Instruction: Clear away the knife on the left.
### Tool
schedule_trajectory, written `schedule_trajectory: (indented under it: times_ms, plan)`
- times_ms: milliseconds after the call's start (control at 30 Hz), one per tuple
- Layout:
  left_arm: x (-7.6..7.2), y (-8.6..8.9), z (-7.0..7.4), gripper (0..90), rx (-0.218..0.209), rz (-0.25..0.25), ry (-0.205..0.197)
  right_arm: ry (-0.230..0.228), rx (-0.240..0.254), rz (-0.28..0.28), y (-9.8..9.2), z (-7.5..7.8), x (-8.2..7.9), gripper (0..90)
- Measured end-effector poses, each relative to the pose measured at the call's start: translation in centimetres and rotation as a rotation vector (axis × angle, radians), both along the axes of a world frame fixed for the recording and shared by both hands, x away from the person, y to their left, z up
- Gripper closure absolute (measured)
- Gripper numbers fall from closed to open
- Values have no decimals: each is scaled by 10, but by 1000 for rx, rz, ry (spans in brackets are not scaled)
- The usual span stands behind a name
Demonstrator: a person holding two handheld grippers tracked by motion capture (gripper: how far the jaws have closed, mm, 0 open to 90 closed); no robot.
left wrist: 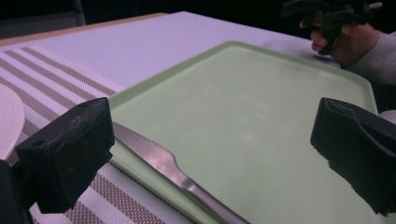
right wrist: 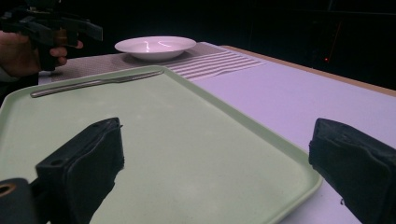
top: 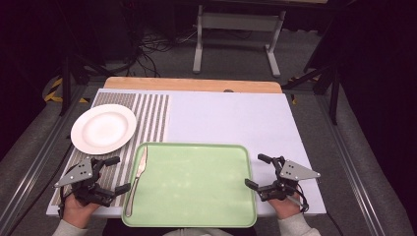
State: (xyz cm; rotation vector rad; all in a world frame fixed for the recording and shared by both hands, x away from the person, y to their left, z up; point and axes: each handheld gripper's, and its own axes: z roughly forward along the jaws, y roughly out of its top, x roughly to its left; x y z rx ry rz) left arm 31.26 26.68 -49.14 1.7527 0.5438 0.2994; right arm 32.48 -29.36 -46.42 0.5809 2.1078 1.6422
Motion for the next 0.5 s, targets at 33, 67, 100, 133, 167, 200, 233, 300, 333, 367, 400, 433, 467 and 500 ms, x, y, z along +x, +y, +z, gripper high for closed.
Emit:
schedule_trajectory:
  times_ms: [33,67,100,133,167,200,233,300,333,367,400,433,467,500]
  plan:
    - [0,0,0,4,5,0,-2,2,3,0,1,0,0,38]
    - [1,0,0,4,2,3,-7,3,2,1,1,0,0,38]
    - [1,0,1,4,0,4,-9,3,0,1,1,-1,0,37]
    - [1,0,1,4,0,4,-9,3,0,1,1,-1,0,37]
    - [0,-1,2,4,0,10,-18,3,-1,0,1,-1,0,38]
    - [0,-2,2,4,6,13,-24,3,0,1,1,-1,1,38]
    - [0,-3,2,4,29,19,-38,4,1,0,1,-1,1,37]
    - [0,-2,2,4,33,18,-41,4,2,-2,1,0,1,37]
    - [0,-2,2,4,33,18,-41,4,2,-2,1,-1,1,37]
    - [0,-2,2,4,34,21,-38,5,2,0,1,-1,1,37]
    - [0,-2,2,4,33,22,-38,5,2,0,1,-1,1,37]
    - [0,-2,1,4,23,24,-34,5,1,0,1,-1,1,38]
    - [1,-1,2,3,22,24,-33,5,1,0,1,-1,1,38]
    - [1,-1,2,3,20,27,-33,5,1,-1,1,-1,1,37]
